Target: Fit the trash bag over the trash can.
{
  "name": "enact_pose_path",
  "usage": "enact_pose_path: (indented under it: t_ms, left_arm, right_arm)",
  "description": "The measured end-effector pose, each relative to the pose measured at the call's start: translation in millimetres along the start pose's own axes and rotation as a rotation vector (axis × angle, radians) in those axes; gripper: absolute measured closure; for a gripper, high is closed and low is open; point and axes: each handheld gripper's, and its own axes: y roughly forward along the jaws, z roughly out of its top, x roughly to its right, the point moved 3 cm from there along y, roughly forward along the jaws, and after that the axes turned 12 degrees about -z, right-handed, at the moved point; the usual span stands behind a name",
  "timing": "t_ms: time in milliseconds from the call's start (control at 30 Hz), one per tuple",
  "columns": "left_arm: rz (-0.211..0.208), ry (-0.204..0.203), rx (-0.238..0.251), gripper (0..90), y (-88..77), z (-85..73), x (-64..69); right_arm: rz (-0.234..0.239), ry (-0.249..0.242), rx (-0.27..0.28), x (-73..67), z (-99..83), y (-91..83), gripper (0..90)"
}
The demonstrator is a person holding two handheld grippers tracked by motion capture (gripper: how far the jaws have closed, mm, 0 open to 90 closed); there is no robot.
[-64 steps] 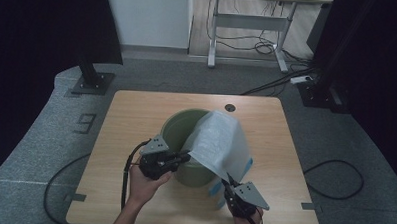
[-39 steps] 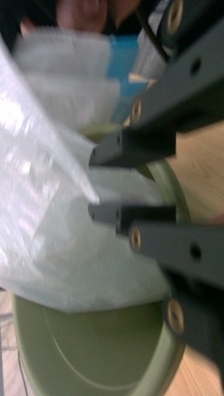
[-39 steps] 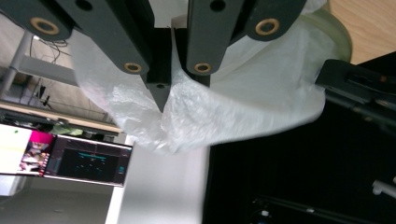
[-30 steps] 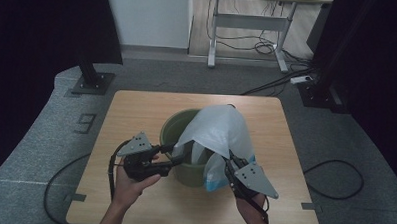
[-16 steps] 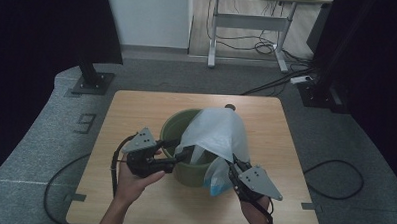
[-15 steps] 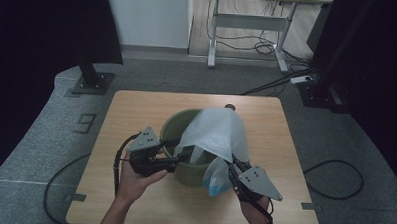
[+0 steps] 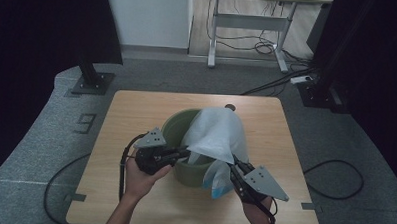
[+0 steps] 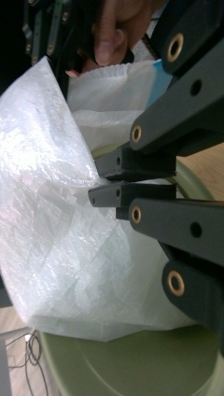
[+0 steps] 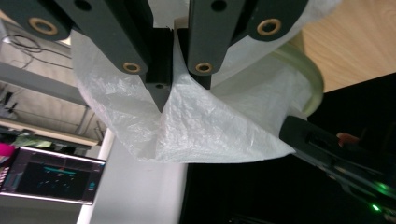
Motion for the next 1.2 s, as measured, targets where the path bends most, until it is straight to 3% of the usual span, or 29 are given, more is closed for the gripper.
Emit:
enact_pose_path:
  t_ms: [67, 233, 267, 300, 400, 433, 533, 667, 700, 767, 800, 833, 867, 933, 967, 1200]
  left_arm:
    - [0.016, 0.002, -0.015, 87.8, -3.0, -5.4, -1.4]
    - [0.042, -0.02, -0.013, 88.7, -14.5, -15.1, -6.6]
    - [0.05, -0.027, -0.011, 89.0, -17.0, -16.3, -8.2]
    - [0.063, -0.048, -0.003, 89.1, -21.4, -18.2, -12.3]
    - [0.092, -0.072, 0.004, 89.3, -24.8, -19.6, -16.8]
    - [0.104, -0.082, 0.006, 89.4, -26.4, -20.3, -19.2]
    - [0.12, -0.111, 0.02, 89.5, -29.8, -22.6, -24.6]
    - [0.124, -0.132, 0.025, 89.5, -31.5, -26.3, -28.6]
    - [0.124, -0.135, 0.028, 89.5, -32.0, -27.4, -28.9]
    - [0.124, -0.136, 0.026, 89.5, -32.2, -27.9, -29.1]
    - [0.126, -0.136, 0.026, 89.5, -32.2, -28.2, -29.4]
    - [0.126, -0.136, 0.026, 89.5, -32.2, -28.2, -29.4]
    - [0.127, -0.137, 0.025, 89.5, -32.0, -27.9, -29.6]
    - [0.127, -0.137, 0.024, 89.5, -31.8, -27.7, -29.8]
    - [0.128, -0.137, 0.022, 89.5, -31.2, -27.4, -29.9]
    - [0.131, -0.143, 0.023, 89.4, -30.7, -28.3, -31.3]
  right_arm:
    - [0.013, 0.0, -0.001, -2.5, -0.2, -0.2, 85.2]
    - [0.097, 0.014, -0.012, -15.5, -5.2, 1.8, 77.2]
    - [0.119, 0.014, -0.009, -18.5, -6.0, 1.7, 73.3]
    - [0.182, 0.016, 0.004, -25.0, -7.1, 0.2, 61.6]
    - [0.231, 0.017, 0.012, -31.3, -8.1, -3.5, 48.8]
    - [0.281, 0.041, 0.019, -34.5, -9.6, -9.9, 40.6]
    - [0.319, 0.08, 0.014, -31.9, -12.4, -21.5, 36.0]
    - [0.276, 0.102, 0.014, -19.0, -16.1, -30.8, 35.4]
    - [0.231, 0.115, -0.001, -6.6, -20.7, -33.6, 35.1]
    - [0.214, 0.121, -0.01, -1.8, -22.8, -34.1, 34.7]
    - [0.167, 0.127, -0.029, 12.1, -29.8, -34.4, 34.4]
    - [0.167, 0.127, -0.029, 12.1, -29.8, -34.4, 34.4]
    - [0.125, 0.119, -0.048, 23.7, -37.2, -33.1, 33.8]
    - [0.11, 0.12, -0.058, 29.6, -41.3, -31.3, 33.6]
    - [0.078, 0.132, -0.082, 41.7, -50.2, -27.0, 33.4]
    - [0.027, 0.192, -0.152, 70.7, -79.4, -9.8, 32.8]
